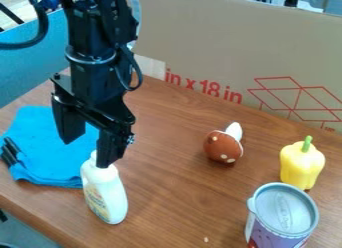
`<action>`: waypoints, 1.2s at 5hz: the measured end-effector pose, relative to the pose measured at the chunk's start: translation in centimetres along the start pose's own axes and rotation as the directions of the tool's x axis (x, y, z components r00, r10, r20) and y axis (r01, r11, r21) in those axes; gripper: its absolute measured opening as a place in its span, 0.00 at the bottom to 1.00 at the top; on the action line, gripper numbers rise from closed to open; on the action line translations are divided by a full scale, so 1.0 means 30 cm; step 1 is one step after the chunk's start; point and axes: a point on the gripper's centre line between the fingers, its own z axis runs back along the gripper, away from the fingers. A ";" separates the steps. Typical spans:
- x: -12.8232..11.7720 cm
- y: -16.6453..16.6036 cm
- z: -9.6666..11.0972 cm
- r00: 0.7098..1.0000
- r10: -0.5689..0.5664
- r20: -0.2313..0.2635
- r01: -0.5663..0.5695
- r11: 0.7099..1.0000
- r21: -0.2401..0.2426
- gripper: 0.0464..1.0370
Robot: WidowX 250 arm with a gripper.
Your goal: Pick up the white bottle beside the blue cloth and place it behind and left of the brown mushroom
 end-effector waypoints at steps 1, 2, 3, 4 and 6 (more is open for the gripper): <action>0.010 0.010 -0.012 1.000 0.019 0.001 -0.019 1.000 -0.002 0.97; 0.022 0.001 -0.037 1.000 0.020 -0.014 -0.020 1.000 -0.008 0.94; 0.034 -0.007 -0.053 1.000 0.023 -0.017 -0.023 1.000 -0.009 0.67; 0.036 -0.016 -0.066 0.999 0.025 -0.035 -0.026 0.999 -0.022 0.38; 0.038 -0.029 -0.064 0.999 0.024 -0.030 -0.026 0.998 -0.049 0.30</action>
